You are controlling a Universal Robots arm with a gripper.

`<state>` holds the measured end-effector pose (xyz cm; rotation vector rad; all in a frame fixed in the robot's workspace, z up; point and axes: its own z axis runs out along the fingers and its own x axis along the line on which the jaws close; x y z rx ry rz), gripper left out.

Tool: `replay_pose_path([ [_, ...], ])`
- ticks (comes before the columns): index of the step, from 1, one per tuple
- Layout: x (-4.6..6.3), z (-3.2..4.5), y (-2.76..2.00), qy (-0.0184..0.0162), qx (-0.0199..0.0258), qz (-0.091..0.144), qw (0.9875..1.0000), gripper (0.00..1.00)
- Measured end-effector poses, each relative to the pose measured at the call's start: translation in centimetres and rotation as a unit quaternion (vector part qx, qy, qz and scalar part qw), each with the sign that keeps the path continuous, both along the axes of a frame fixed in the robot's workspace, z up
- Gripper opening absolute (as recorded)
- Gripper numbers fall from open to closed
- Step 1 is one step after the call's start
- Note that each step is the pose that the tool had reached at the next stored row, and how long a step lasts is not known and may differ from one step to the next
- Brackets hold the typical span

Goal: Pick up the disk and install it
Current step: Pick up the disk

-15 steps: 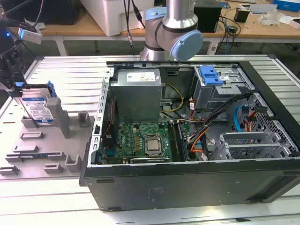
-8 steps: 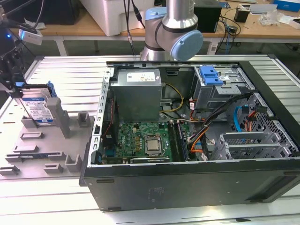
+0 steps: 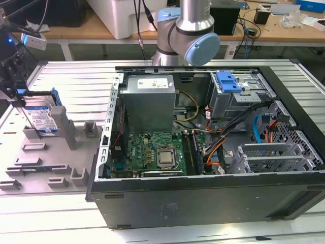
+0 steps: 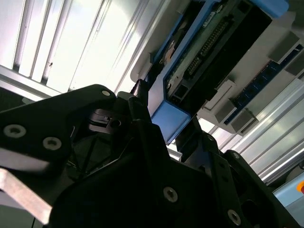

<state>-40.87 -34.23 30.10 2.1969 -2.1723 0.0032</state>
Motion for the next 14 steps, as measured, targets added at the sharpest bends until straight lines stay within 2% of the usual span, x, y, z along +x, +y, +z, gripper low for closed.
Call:
replay_pose_path([
  [6,0.00,-0.07,0.00,0.0000,0.0000,0.000,1.0000,0.48],
  [7,0.00,-0.06,0.00,0.0000,-0.0001,0.000,1.0000,0.47],
  [8,0.00,-0.07,0.00,0.0000,-0.0001,0.000,1.0000,0.40],
  [14,-0.01,-0.15,-0.09,-0.0001,-0.0001,0.000,1.0000,0.40],
])
